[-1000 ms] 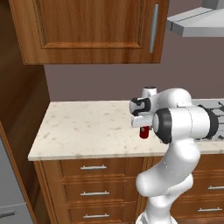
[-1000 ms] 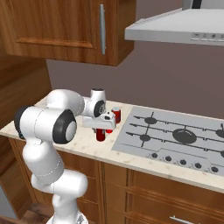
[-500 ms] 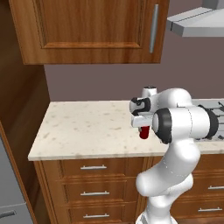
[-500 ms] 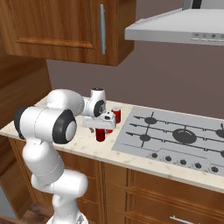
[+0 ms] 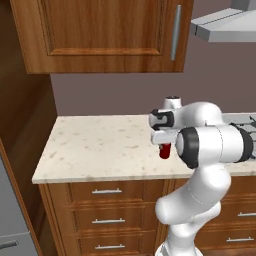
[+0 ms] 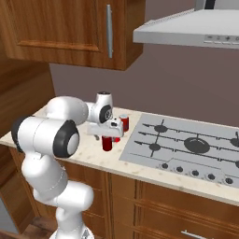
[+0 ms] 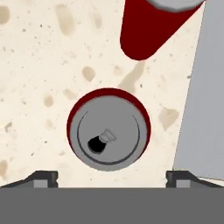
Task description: Four empty soda cans are scattered around the kitchen. Gather all the cans and cluster them next to the stove for recycling.
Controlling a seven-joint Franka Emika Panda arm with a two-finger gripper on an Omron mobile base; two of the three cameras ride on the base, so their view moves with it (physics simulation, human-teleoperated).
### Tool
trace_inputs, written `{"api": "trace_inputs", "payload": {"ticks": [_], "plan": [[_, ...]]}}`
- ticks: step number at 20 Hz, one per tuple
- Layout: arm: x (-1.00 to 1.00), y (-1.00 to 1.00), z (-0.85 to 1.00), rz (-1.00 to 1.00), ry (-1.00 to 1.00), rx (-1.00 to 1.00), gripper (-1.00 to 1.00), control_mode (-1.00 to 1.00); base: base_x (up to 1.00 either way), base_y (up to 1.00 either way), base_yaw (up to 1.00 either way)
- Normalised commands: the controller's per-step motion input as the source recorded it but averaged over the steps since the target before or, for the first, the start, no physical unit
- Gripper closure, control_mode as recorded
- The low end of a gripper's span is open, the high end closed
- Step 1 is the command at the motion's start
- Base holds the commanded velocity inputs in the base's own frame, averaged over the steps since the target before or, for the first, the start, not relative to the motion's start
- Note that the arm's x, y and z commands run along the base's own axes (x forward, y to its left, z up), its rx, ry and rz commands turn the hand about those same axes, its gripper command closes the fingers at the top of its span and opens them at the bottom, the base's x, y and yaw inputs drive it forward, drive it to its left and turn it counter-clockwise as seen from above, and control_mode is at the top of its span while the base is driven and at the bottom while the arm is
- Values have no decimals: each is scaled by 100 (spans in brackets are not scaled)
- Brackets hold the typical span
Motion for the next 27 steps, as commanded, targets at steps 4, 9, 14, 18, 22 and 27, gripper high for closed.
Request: {"api": "trace_inputs", "payload": {"ticks": [4,9,14,18,22,27], "plan": [[-51,0,34,0,-5,0,-100,-100,0,0,0],[-61,0,42,-1,-2,0,-100,-100,0,0,0],[-72,0,52,-5,0,0,-100,-100,0,0,0],[-75,0,59,-5,0,0,-100,-100,0,0,0],[-77,0,50,-4,-1,0,-100,-100,0,0,0],[-77,0,37,-2,-14,0,-100,-100,0,0,0]]}}
